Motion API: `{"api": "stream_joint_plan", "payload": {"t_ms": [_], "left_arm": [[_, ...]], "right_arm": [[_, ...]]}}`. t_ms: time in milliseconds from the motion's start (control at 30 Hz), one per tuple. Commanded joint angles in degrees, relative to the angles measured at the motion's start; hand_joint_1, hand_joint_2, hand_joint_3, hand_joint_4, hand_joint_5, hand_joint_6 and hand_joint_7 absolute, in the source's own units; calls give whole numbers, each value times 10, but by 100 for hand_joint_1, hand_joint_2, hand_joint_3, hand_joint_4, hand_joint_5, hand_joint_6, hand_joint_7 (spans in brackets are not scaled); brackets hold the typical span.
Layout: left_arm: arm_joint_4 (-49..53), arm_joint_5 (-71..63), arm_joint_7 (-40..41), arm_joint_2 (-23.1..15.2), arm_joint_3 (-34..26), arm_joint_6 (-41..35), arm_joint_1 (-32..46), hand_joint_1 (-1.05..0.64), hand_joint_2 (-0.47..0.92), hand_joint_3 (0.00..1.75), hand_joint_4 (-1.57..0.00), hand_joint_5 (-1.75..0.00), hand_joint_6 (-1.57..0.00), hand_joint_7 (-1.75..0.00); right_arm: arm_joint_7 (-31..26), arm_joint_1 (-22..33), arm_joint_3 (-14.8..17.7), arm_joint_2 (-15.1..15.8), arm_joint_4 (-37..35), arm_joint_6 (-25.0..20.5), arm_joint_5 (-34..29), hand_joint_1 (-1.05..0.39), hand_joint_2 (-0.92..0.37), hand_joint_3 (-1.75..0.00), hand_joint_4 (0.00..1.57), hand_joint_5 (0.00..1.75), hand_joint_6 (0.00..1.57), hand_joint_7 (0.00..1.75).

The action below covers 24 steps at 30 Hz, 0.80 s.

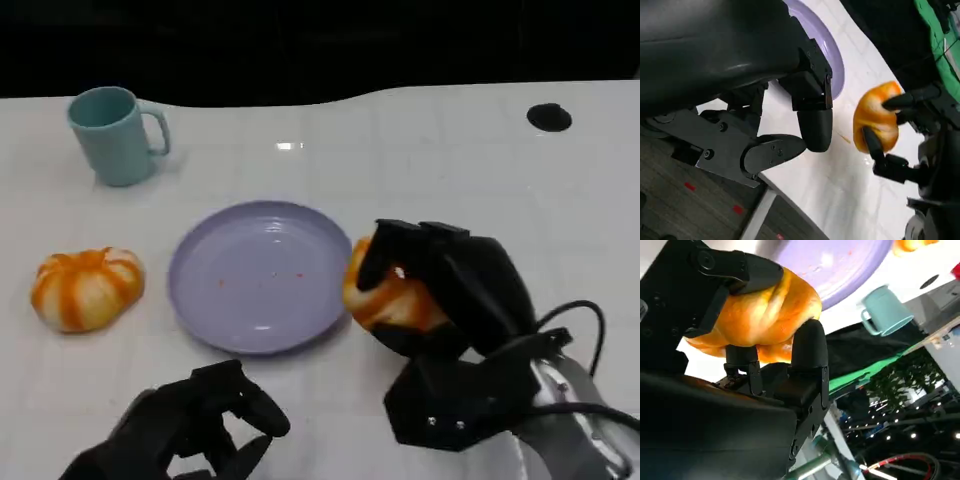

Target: Grasp the bread from the table and place it into the plate.

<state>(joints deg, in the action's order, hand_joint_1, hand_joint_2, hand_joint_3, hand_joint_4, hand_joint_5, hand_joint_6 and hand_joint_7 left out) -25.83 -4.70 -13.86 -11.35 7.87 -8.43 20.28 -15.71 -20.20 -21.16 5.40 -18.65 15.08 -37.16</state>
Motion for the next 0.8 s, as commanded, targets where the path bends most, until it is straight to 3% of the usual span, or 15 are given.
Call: {"api": "stream_joint_plan", "payload": {"t_ms": [33, 133, 567, 600, 667, 733, 767, 800], "left_arm": [[4, -2, 8, 2, 2, 7, 3, -19, 79, 67, -62, -175, -63, -125], [4, -7, 9, 1, 4, 8, 4, -19, 79, 66, -62, -175, -63, -124], [8, -7, 9, 6, 6, 13, 7, -20, 80, 65, -62, -175, -64, -124], [9, -7, 9, 6, 6, 14, 7, -20, 80, 65, -62, -175, -64, -124], [11, -8, 10, 6, 7, 17, 7, -20, 80, 65, -63, -175, -64, -124], [12, -10, 11, 6, 8, 19, 7, -20, 80, 64, -63, -175, -64, -124], [13, -10, 11, 6, 8, 19, 6, -20, 80, 64, -63, -175, -64, -124], [13, -10, 11, 6, 9, 19, 6, -20, 80, 64, -63, -175, -64, -124]], "right_arm": [[-20, -50, -8, -20, -62, 32, 9, -9, -24, -141, 99, 175, 77, 165], [-19, -80, -14, -37, -96, 30, 10, -11, -25, -142, 100, 175, 74, 174], [-28, -205, -31, -115, -282, 29, 24, -17, -32, -132, 95, 175, 66, 175], [-23, -213, -28, -122, -295, 26, 31, -17, -35, -128, 94, 175, 66, 168], [0, -228, -19, -135, -318, 18, 53, -17, -40, -116, 89, 175, 75, 116], [38, -244, -8, -147, -338, 8, 81, -16, -48, -99, 79, 175, 80, 82], [58, -251, -4, -150, -346, 3, 93, -18, -57, -80, 64, 156, 77, 61], [77, -256, -1, -152, -353, 0, 102, -19, -63, -69, 59, 139, 76, 49]]}}
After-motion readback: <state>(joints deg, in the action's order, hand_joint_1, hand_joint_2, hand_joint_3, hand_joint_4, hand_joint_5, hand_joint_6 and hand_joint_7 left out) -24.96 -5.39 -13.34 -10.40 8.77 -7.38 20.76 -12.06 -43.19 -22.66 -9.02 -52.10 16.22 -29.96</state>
